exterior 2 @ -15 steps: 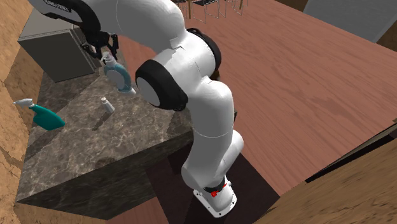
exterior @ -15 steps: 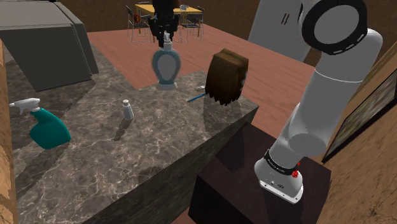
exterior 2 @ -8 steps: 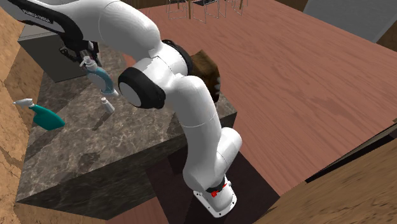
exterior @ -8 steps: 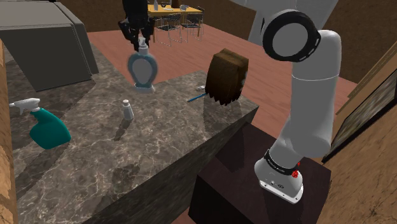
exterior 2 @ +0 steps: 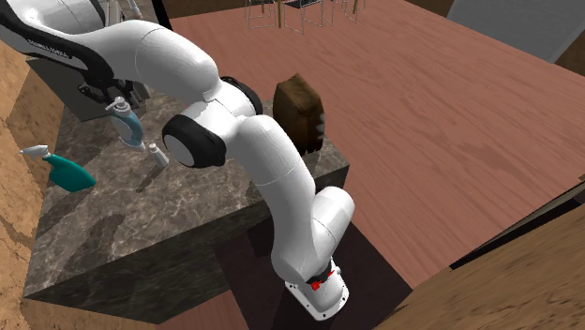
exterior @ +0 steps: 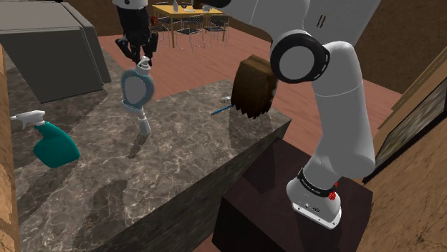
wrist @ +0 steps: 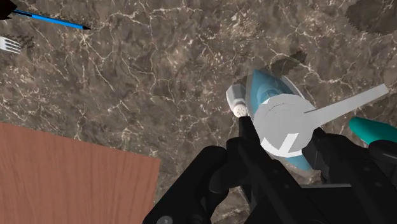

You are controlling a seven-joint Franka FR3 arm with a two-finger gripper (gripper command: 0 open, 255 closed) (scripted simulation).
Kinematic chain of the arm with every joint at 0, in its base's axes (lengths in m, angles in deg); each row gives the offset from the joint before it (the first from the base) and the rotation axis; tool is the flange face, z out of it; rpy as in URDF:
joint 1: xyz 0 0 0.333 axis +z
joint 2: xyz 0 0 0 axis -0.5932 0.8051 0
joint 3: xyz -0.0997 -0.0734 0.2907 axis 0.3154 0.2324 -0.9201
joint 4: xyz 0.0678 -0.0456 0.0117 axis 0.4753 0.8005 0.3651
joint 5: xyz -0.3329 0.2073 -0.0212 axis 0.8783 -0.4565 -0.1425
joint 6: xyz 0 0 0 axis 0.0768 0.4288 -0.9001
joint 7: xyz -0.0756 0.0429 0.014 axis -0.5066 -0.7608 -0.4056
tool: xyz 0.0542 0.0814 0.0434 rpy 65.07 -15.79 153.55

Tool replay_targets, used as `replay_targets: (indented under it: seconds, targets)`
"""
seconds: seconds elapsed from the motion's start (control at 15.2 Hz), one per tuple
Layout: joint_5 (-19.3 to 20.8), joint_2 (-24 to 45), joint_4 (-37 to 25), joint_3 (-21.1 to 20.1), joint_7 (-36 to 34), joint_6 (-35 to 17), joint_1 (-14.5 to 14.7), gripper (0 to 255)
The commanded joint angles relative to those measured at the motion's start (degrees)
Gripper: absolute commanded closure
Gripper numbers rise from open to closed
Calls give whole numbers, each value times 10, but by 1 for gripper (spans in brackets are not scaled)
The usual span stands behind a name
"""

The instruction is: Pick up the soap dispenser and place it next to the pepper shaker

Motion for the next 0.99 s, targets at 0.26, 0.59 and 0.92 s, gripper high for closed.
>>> replay_targets:
  seconds: [0.26, 0.59, 0.92]
  targets:
    - [-6, -40, 113, -2, -4, -74, -12, 255]
    - [-8, -55, 178, -3, -7, -123, -18, 255]
    - [-8, -63, 229, -3, -9, -166, -21, 255]
